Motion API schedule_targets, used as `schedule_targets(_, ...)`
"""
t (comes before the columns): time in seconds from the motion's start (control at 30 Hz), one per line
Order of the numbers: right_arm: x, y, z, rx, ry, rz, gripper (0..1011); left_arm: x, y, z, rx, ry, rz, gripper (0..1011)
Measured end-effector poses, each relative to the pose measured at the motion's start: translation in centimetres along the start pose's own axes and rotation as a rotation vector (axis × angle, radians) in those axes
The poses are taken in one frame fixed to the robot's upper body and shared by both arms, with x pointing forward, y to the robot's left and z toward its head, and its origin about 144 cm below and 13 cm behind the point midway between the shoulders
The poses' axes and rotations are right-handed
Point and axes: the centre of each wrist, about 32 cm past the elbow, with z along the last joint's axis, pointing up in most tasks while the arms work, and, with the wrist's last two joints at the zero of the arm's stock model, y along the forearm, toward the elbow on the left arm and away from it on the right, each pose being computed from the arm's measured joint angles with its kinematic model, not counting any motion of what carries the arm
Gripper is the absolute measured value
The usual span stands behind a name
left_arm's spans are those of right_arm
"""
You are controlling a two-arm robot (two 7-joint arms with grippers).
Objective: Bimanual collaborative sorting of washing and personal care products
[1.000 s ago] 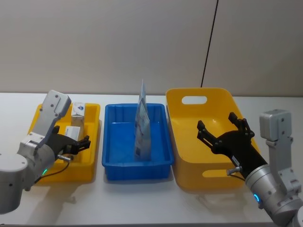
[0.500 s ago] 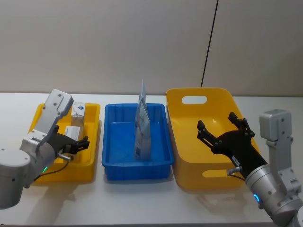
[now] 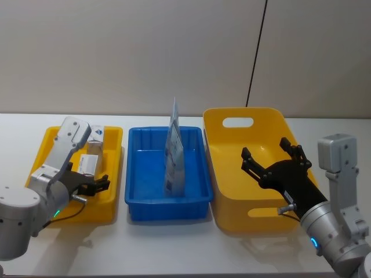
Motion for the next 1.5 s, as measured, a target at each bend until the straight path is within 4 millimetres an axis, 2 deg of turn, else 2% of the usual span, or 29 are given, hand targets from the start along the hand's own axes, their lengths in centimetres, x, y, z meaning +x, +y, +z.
schedule_targets(0.13,0.0,0.0,0.0,0.0,0.0,0.0,1002,-0.11,-0.03,-0.16,0.006,0.003,0.002,996)
schedule_targets(0.27,0.0,0.0,0.0,0.0,0.0,0.0,1002,-0.19,-0.05,-0.29,0.01,0.006,0.004,914)
schedule_targets(0.4,0.0,0.0,0.0,0.0,0.0,0.0,1002,-0.26,-0.07,-0.38,0.013,0.008,0.005,781)
schedule_targets(0.5,0.0,0.0,0.0,0.0,0.0,0.0,1002,-0.29,-0.07,-0.44,0.015,0.009,0.006,730)
schedule_targets(0.53,0.0,0.0,0.0,0.0,0.0,0.0,1002,-0.3,-0.08,-0.47,0.016,0.01,0.007,662)
schedule_targets(0.57,0.0,0.0,0.0,0.0,0.0,0.0,1002,-0.31,-0.08,-0.48,0.016,0.01,0.007,662)
schedule_targets(0.77,0.0,0.0,0.0,0.0,0.0,0.0,1002,-0.36,-0.09,-0.54,0.018,0.011,0.007,463)
schedule_targets(1.1,0.0,0.0,0.0,0.0,0.0,0.0,1002,-0.38,-0.1,-0.59,0.02,0.012,0.009,394)
schedule_targets(1.5,0.0,0.0,0.0,0.0,0.0,0.0,1002,-0.4,-0.1,-0.61,0.021,0.013,0.009,390)
